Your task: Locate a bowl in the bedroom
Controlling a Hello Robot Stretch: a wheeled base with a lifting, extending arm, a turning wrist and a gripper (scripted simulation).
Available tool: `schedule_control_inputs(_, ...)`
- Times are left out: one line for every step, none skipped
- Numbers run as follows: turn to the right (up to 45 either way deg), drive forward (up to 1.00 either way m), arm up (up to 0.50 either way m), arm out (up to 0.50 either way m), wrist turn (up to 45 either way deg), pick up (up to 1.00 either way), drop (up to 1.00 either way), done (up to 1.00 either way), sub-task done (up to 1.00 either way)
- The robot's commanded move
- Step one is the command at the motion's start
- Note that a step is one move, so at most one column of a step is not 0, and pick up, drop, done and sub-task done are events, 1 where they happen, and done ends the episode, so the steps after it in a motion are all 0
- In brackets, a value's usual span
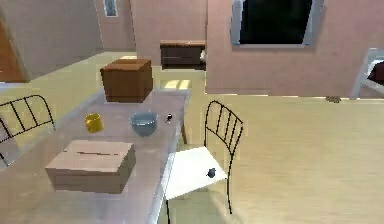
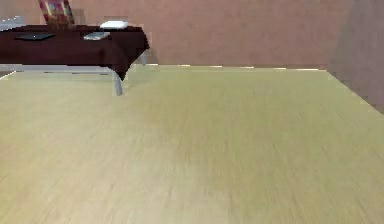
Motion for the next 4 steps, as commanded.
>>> schedule_control_inputs(45.0, 0.00, 0.00, 0.00, 0.0, 0.00, 0.00, 0.00, 0.00)
schedule_control_inputs(45.0, 0.00, 0.00, 0.00, 0.0, 0.00, 0.00, 0.00, 0.00)
schedule_control_inputs(39.0, 0.00, 0.00, 0.00, 0.0, 0.00, 0.00, 0.00, 0.00)
schedule_control_inputs(0.0, 0.15, 0.00, 0.00, 0.0, 0.00, 0.00, 0.00, 0.00)
